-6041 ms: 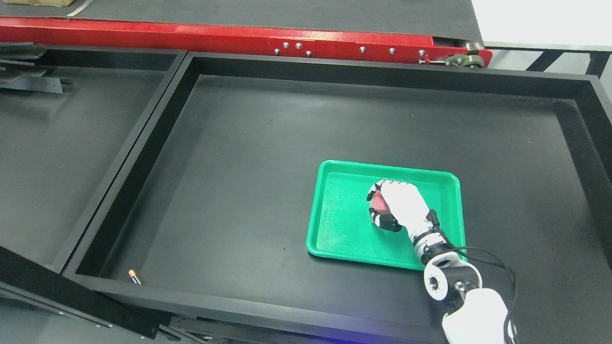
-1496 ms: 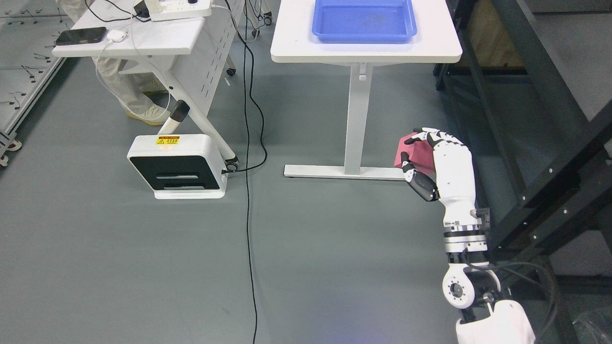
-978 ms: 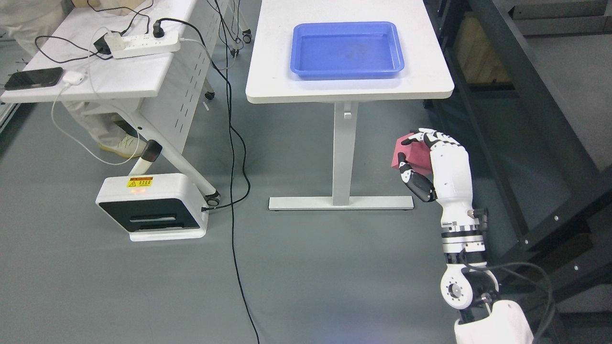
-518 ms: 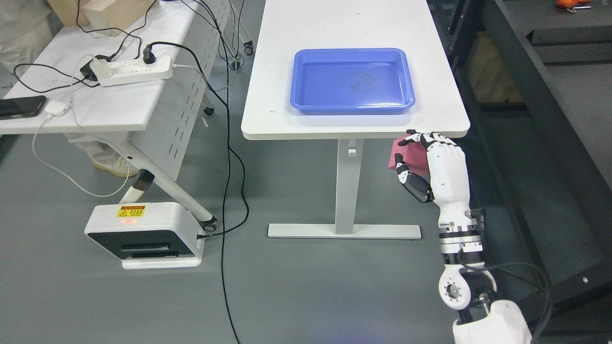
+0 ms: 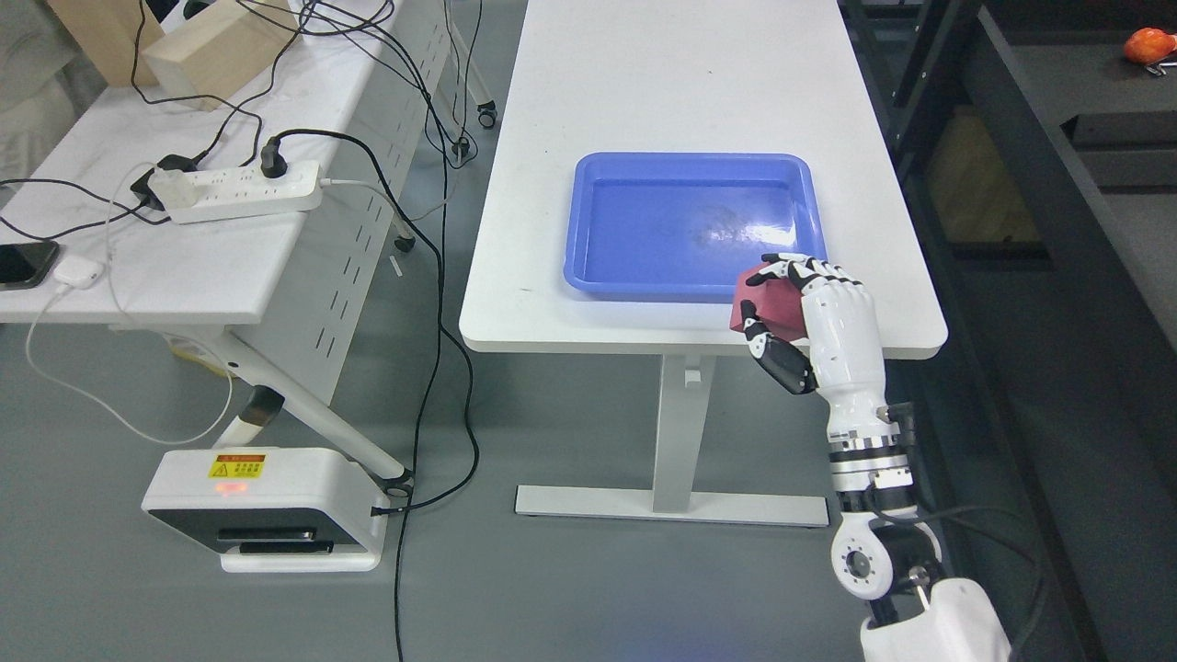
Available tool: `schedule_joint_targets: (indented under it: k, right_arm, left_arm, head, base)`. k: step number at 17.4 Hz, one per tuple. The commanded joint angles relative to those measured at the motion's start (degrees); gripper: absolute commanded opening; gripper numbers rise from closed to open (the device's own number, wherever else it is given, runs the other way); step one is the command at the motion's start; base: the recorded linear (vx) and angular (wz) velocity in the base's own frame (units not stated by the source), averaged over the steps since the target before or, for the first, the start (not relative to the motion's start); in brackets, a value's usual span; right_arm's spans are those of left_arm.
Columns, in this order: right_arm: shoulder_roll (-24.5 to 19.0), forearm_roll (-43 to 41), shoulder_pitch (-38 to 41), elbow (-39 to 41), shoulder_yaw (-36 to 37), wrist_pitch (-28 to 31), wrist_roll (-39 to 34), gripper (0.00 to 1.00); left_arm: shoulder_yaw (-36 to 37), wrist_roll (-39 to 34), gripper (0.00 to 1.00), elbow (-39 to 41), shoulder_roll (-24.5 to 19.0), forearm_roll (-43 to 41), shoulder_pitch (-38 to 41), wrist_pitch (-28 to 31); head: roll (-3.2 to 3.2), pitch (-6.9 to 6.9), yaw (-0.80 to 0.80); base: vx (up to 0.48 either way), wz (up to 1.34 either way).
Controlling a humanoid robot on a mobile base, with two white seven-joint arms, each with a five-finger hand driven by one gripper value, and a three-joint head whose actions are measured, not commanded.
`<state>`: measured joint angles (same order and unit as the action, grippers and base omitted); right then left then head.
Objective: Pick pink block from left shelf to tray
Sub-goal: 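Lower the held pink cube into the blue tray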
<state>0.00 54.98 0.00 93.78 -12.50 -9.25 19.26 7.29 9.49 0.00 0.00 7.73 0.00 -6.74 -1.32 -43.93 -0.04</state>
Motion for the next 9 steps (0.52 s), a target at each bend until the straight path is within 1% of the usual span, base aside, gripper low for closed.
schedule_joint_targets:
  k: [1,5,9]
  right_arm:
    - [1.0,0.8,1.4,0.0,-2.8,-0.2,0.0,0.05]
    - [1.0,1.4,1.4,-0.1,-4.0,-0.2,-0.3,0.05]
    - [1.0,3.1,1.1,-0.1,-6.6,0.5,-3.3,0.05]
  left_arm:
    - [0.0,0.0,1.00,1.0,-1.0,0.0,1.1,-0.1]
    - [0.0,0.0,1.00,1.0,-1.0,0.0,1.1,0.0]
    - [0.0,0.0,1.00,1.0,-1.0,0.0,1.1,0.0]
  head:
    - [0.00,0.00,0.00]
    - [0.00,0.00,0.00]
    - [0.00,0.00,0.00]
  base:
    - [0.254,0.02]
    - [0.227,0.01]
    - [0.181,0.00]
